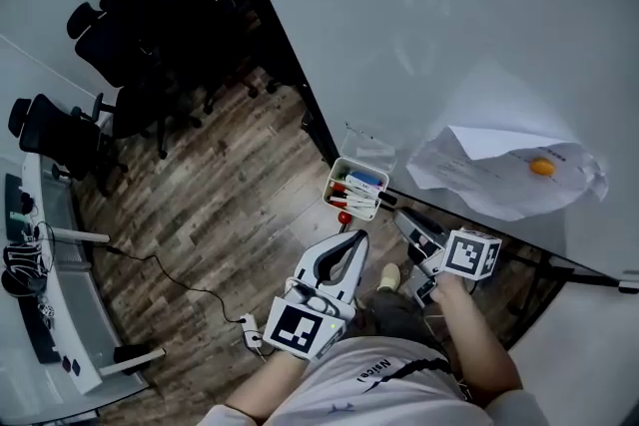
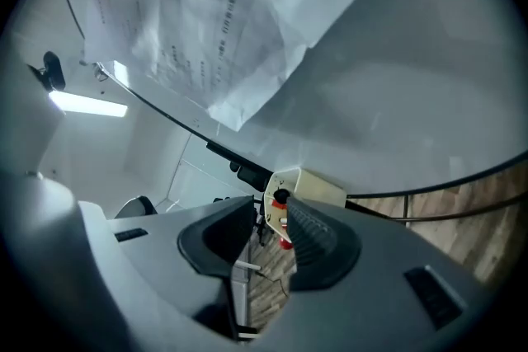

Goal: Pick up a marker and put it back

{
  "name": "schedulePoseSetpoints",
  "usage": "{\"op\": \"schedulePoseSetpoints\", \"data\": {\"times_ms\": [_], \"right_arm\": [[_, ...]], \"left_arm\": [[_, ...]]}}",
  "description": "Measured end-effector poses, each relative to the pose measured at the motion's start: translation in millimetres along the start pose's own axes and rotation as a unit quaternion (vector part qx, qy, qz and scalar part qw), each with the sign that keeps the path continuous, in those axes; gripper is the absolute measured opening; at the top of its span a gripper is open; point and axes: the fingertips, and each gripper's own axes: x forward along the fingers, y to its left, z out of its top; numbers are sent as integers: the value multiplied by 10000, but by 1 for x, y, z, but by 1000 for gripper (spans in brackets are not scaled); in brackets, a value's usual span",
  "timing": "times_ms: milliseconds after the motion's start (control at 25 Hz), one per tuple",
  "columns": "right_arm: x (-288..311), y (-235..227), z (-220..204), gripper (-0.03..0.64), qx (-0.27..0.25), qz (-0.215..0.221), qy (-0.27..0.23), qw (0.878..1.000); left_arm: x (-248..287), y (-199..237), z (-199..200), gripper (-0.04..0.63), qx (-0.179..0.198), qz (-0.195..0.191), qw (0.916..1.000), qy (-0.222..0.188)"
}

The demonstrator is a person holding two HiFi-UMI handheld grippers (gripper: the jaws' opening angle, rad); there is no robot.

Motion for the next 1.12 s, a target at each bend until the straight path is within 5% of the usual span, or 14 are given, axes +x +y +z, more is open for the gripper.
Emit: {"op": "schedulePoseSetpoints", "data": {"times_ms": [1120], "right_arm": [[54,-26,0,118,225,-726,337,9965]], "left_arm": [[-7,53,-21,11,-332,182,9988,299]]}}
